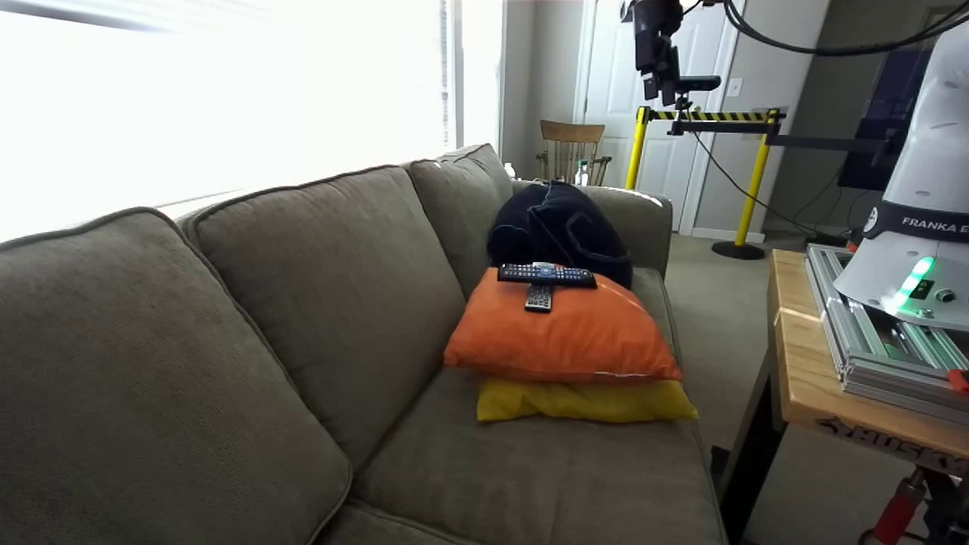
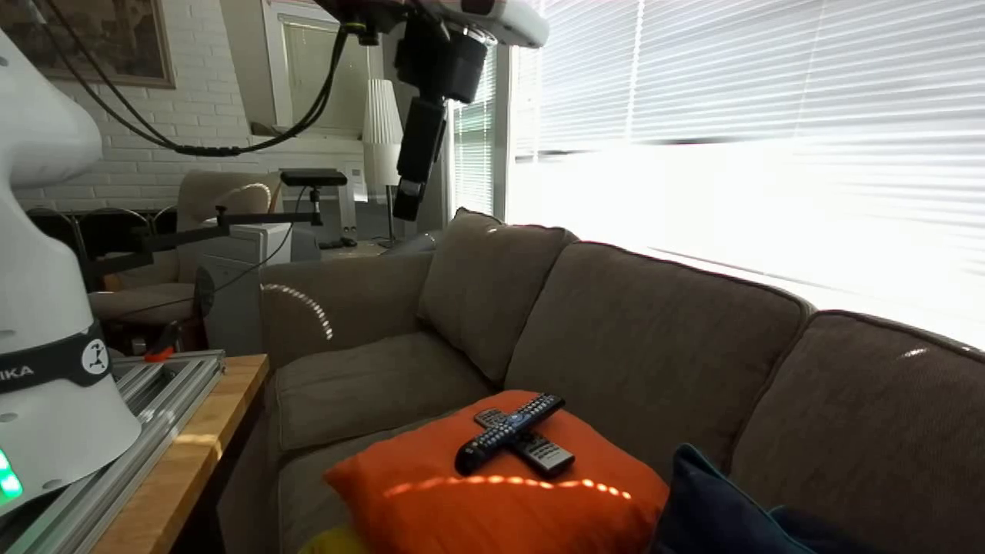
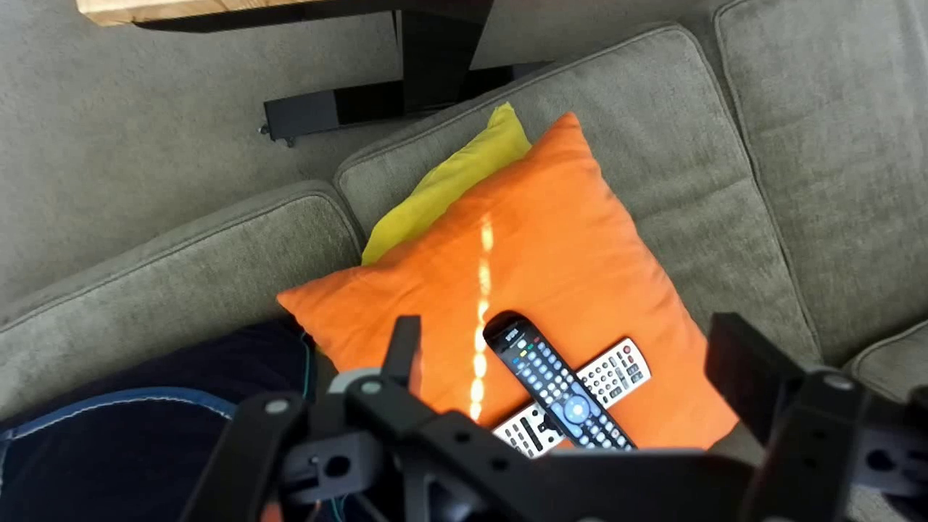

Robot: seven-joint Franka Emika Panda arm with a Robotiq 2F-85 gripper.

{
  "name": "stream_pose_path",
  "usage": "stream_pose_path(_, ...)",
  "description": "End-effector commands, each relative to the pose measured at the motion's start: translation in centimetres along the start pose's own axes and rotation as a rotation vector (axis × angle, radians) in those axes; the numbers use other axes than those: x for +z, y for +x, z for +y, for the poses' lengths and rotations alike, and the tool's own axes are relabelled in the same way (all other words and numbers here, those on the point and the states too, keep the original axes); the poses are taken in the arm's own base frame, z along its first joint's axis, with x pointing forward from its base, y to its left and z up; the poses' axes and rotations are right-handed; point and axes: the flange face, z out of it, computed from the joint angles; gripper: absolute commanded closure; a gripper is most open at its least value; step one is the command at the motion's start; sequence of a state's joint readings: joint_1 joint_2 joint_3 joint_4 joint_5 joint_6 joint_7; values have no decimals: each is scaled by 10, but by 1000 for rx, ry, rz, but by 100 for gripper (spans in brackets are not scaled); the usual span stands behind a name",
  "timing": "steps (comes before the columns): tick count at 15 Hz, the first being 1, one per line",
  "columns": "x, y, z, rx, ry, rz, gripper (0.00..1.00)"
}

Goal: Swap the positions of the remotes

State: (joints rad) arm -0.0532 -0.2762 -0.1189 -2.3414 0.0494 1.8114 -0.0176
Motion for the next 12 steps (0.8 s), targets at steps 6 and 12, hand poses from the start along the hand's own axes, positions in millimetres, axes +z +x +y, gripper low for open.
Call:
stream_pose_path(6, 60, 75, -11, -173, 26, 196, 0)
stream_pose_path(12, 115, 93, -23, -446, -32, 237, 0)
